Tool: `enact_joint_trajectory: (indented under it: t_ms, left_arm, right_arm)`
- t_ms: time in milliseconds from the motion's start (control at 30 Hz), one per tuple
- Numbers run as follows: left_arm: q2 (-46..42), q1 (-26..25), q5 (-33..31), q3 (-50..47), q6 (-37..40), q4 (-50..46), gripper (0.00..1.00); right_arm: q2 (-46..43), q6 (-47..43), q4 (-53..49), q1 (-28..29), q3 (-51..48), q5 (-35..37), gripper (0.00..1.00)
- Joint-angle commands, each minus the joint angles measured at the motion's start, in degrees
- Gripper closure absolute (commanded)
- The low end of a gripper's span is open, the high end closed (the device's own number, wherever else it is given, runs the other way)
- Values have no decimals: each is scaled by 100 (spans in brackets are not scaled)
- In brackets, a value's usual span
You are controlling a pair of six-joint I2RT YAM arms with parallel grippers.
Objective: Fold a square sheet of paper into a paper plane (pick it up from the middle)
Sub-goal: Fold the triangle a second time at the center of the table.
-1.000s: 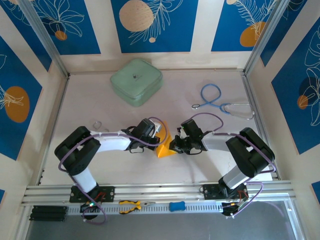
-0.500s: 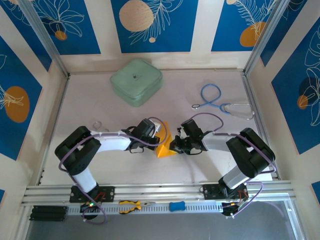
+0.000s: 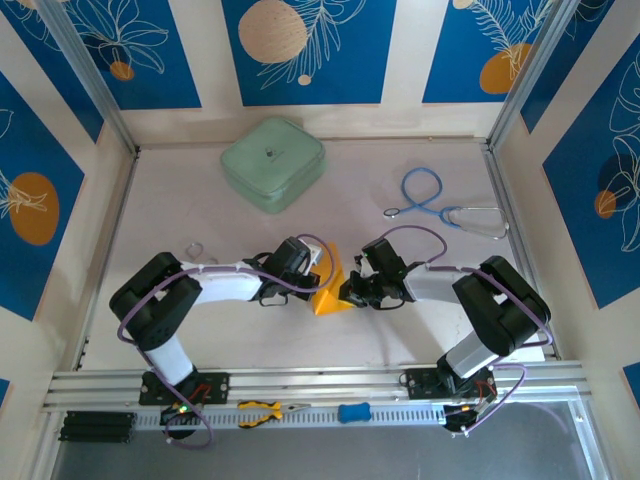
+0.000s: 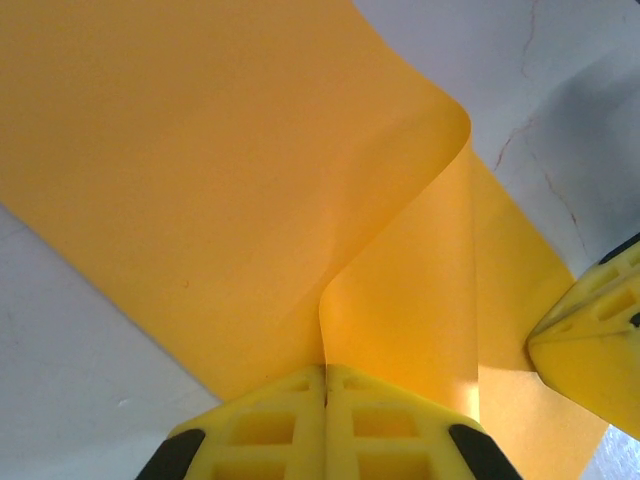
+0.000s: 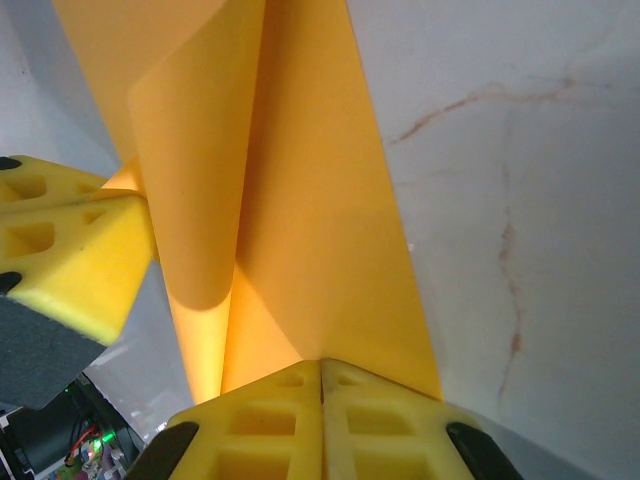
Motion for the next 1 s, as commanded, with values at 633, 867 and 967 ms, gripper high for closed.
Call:
enact_joint_trajectory:
  t_ms: [633, 867, 967]
  left_arm:
    - [172, 57, -21, 227, 213, -29, 100]
    - [232, 60, -61, 244, 204, -101, 100]
    - [242, 64, -79, 234, 204, -113, 100]
  right_arm:
    - [17, -110, -552, 37, -96, 161, 91]
    - [0, -123, -573, 33, -87, 165, 91]
    - [-17, -122, -588, 33, -92, 173, 92]
